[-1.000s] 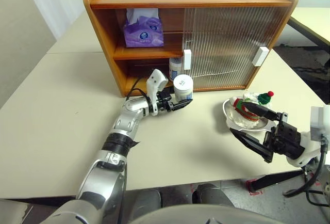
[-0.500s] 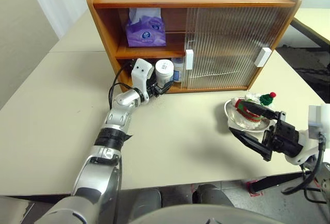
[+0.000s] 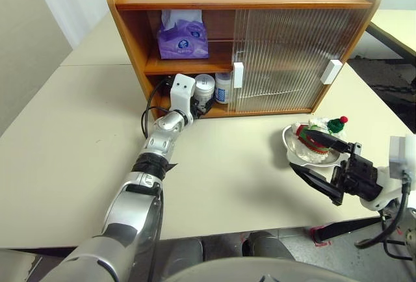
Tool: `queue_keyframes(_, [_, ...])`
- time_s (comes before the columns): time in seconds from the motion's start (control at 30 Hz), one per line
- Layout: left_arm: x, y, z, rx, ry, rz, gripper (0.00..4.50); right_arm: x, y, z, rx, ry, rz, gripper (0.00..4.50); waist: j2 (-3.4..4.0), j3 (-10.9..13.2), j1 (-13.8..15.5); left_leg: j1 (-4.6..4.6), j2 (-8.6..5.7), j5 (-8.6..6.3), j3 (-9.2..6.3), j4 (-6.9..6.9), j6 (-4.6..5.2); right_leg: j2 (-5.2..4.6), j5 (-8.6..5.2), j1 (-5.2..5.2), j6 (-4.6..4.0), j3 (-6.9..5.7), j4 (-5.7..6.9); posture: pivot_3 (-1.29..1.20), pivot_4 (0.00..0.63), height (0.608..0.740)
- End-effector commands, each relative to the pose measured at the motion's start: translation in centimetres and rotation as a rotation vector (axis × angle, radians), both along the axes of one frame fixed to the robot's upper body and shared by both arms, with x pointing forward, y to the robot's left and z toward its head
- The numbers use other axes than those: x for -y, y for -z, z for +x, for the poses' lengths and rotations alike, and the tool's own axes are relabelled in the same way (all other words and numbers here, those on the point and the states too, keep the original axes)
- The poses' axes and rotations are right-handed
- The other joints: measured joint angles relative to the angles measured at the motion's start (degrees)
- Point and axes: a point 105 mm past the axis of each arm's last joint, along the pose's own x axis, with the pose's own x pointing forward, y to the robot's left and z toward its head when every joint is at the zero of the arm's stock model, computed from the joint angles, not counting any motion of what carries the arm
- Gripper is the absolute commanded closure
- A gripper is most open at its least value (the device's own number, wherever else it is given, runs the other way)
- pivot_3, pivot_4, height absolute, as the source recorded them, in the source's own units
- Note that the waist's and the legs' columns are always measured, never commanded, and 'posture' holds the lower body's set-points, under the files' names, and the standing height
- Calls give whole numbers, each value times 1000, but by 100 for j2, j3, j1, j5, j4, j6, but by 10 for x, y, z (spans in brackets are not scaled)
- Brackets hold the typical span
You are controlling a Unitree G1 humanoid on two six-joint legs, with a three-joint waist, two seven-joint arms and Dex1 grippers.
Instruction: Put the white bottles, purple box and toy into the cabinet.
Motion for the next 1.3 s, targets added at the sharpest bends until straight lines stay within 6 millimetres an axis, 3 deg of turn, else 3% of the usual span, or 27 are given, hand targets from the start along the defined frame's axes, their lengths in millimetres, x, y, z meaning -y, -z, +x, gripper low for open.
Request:
queue_keyframes(0.03, [-3, -8, 7, 20, -53, -22, 1385, -2, 0, -2, 7, -10, -9, 0, 0, 0, 1, 0, 0, 0, 0, 0, 0, 0, 0, 1, 0, -1, 0, -41, 0, 740])
queue_keyframes(0.7, [0, 7, 14, -66, -181, -86, 1385, -2, -1, -3, 2, -8, -14, 0, -1, 1, -2, 5, -10, 1, -2, 20, 4, 0, 2, 18, 14, -1, 1, -48, 0, 740])
queue_keyframes(1.3, [-20, 20, 13, -118, -298, -98, 1385, -1, -1, -2, 4, 2, -13, 0, 0, 0, -62, 11, -20, 7, -11, 33, 16, 2, 0, 34, 39, -2, 3, -51, 0, 740])
